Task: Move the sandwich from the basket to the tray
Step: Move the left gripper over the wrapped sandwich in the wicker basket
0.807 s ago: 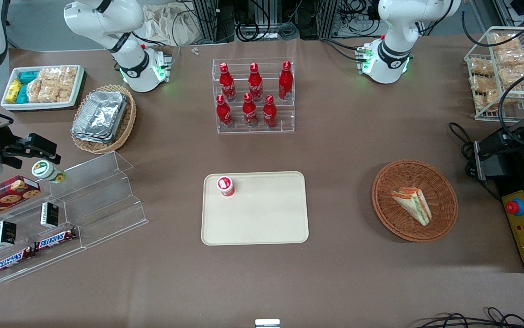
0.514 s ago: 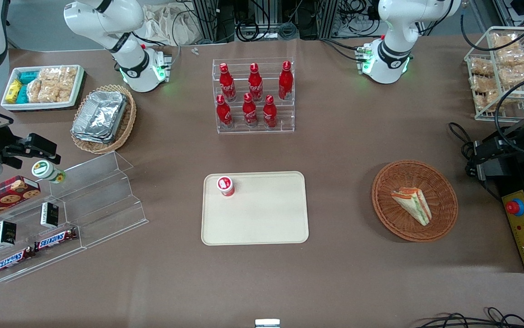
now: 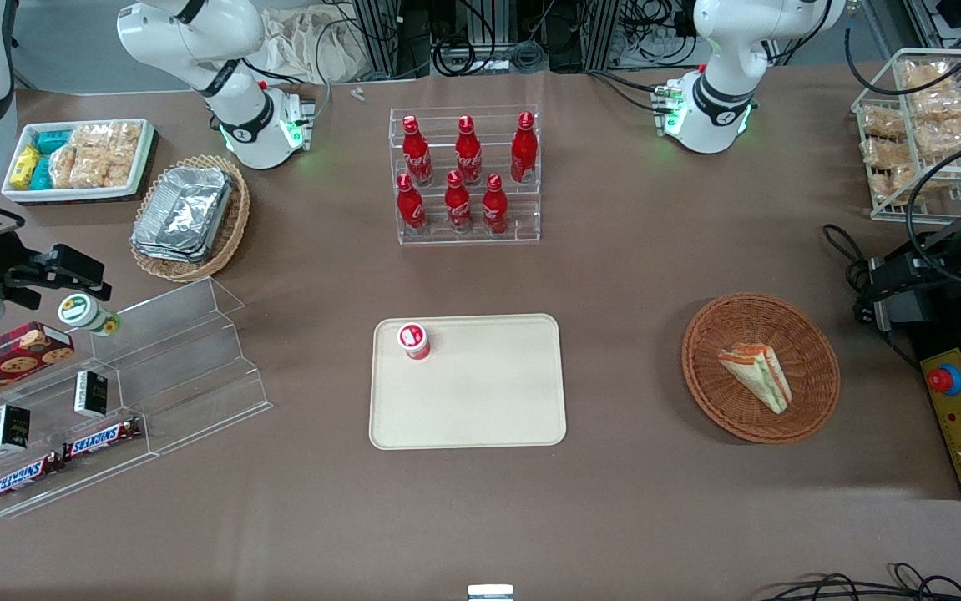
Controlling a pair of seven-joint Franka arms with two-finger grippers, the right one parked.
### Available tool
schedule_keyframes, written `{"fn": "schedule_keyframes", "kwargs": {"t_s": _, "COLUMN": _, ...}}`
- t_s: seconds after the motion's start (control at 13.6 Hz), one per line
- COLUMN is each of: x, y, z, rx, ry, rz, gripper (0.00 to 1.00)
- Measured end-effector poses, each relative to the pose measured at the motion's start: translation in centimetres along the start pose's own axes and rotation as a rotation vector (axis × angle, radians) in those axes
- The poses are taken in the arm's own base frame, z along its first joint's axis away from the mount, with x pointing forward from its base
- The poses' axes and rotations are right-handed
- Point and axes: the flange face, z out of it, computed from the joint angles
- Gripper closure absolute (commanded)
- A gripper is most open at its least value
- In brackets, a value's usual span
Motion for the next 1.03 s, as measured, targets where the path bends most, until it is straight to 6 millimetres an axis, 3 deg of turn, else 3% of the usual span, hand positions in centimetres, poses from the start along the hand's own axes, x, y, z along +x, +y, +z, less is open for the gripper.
{"fn": "schedule_keyframes", "kwargs": {"t_s": 0.44, "x": 0.9, "y": -0.4, "z": 8.0, "rx": 0.0, "ry": 0.009, "rz": -0.041, "gripper": 0.0}}
{"fn": "schedule_keyframes", "kwargs": {"t_s": 0.66, "x": 1.7, "y": 0.1, "z": 12.9, "rx": -0.001, "ry": 0.011, "rz": -0.155, "gripper": 0.0}}
{"fn": "schedule_keyframes", "kwargs": {"t_s": 1.03, "x": 2.8, "y": 1.0, "z": 18.3, "rx": -0.023, "ry": -0.052, "rz": -0.413, "gripper": 0.0}}
